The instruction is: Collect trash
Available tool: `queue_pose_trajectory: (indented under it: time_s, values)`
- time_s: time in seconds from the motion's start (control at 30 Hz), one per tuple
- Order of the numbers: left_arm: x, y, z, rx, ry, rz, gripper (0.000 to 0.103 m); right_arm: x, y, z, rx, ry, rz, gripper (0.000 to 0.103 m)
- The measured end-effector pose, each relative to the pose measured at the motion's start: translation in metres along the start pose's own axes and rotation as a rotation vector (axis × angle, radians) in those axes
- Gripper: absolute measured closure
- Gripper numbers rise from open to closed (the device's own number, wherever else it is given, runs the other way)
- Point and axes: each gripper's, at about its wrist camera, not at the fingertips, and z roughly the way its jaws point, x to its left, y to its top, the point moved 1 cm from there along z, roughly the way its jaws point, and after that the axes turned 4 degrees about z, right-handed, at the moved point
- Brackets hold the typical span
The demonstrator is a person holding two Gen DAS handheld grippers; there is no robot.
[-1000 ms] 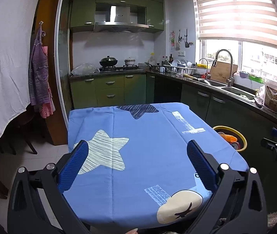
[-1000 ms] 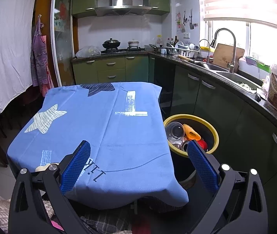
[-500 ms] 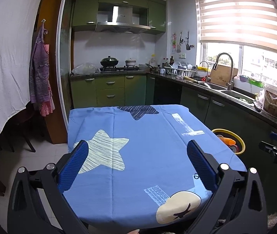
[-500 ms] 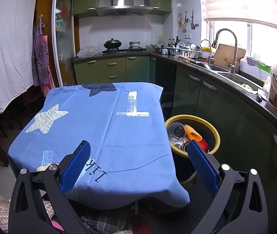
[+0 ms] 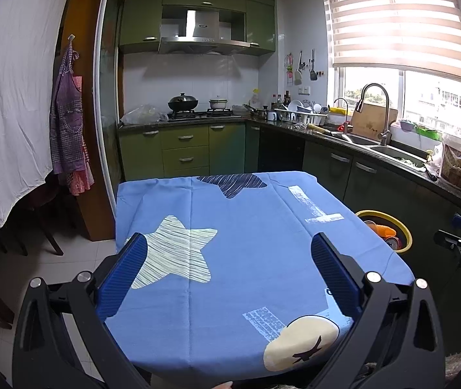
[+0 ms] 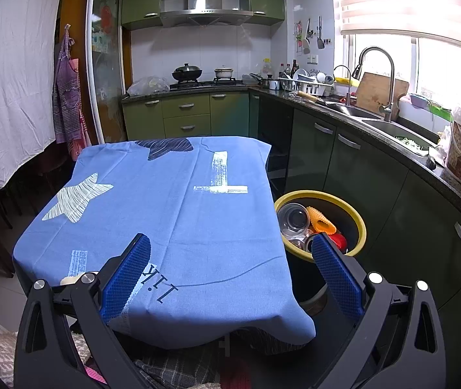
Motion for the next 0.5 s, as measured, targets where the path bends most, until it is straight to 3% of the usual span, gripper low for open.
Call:
queue_pose_trajectory:
  time_s: [0.5]
  values:
    - [0.0003, -0.002, 0.0015, 0.004, -0.002, 0.006, 0.007, 0.0012, -0.0006, 0.002, 0.005, -0.001, 0.005, 0.005]
